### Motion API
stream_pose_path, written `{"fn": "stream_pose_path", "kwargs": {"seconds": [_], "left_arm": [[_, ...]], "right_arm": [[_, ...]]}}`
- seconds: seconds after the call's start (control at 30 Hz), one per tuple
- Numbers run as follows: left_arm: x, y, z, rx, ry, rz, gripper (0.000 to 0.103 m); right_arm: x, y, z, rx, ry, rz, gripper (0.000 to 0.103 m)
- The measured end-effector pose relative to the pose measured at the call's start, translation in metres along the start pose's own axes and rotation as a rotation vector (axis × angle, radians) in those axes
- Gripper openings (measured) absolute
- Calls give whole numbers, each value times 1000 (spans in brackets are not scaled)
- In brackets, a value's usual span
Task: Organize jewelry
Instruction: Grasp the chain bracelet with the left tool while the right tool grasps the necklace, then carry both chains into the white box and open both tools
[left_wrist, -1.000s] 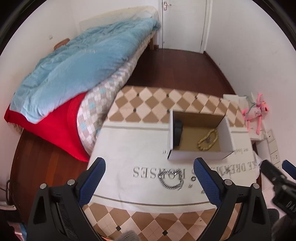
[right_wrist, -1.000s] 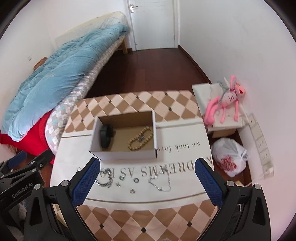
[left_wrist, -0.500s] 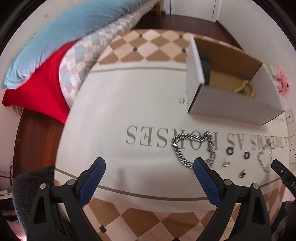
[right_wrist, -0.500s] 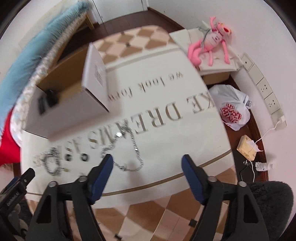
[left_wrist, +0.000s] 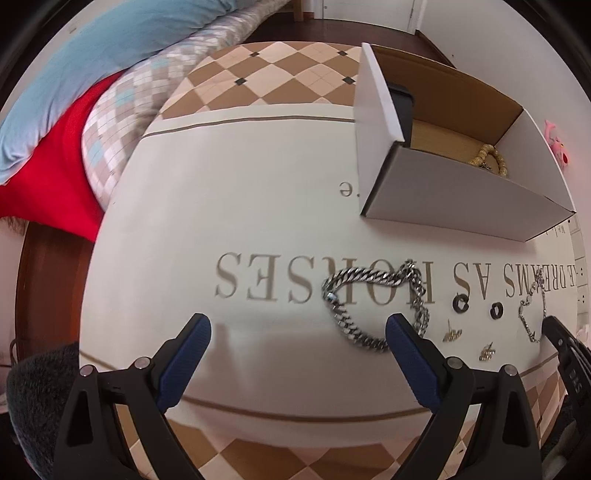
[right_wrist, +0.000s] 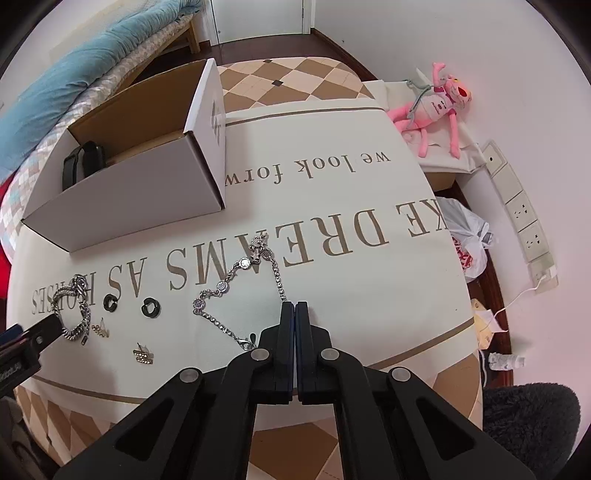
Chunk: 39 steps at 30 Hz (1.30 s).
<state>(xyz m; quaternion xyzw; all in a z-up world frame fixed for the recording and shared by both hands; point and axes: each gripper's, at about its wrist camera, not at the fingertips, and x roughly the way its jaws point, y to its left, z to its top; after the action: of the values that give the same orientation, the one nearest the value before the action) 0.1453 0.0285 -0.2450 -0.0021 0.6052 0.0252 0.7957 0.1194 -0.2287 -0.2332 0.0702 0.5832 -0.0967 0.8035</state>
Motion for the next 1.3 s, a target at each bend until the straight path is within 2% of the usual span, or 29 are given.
{"fn": "stream_pose_path", "kwargs": {"seconds": [0.1,0.17,0.2,0.23,0.27,0.3,0.33,0.37,0.4,0.63,0.77,1.0,1.23,1.3], "left_arm": [[9,-7,3,29,27,4,96],[10,-10,4,33,16,-6,95],[9,-11,4,34,15,-15,91],[8,-13,4,35,10,-32,81],[6,-14,4,40,-2,-41,77],[5,-14,7,51,-15,-47,63],[2,-16,7,62,-25,-51,39],[-1,-19,7,78,-37,-55,24],[-2,-20,8,83,-30,-59,4],[-14,-15,6,63,-34,-133,2],[-34,-7,1,46,-59,-191,2],[-73,-6,8,42,-99,-268,2],[-107,-3,25,50,-151,-307,2],[-118,-4,29,58,-171,-313,2]], "right_arm": [[-2,-5,-3,19,28,52,0],[-2,-9,-6,31,48,85,0],[-3,-11,-7,39,57,97,0],[-3,-13,-9,48,65,109,0],[-3,-14,-9,53,69,113,0],[-3,-15,-10,59,73,118,0],[-3,-15,-10,61,74,119,0],[-2,-14,-9,58,75,118,0],[-2,-14,-9,57,76,119,0],[-4,-14,-6,72,102,155,0],[-12,-13,-4,97,96,220,0],[-49,-8,5,117,37,310,0],[-88,-14,21,145,-35,406,0],[-99,-14,27,132,-59,402,0]]}}
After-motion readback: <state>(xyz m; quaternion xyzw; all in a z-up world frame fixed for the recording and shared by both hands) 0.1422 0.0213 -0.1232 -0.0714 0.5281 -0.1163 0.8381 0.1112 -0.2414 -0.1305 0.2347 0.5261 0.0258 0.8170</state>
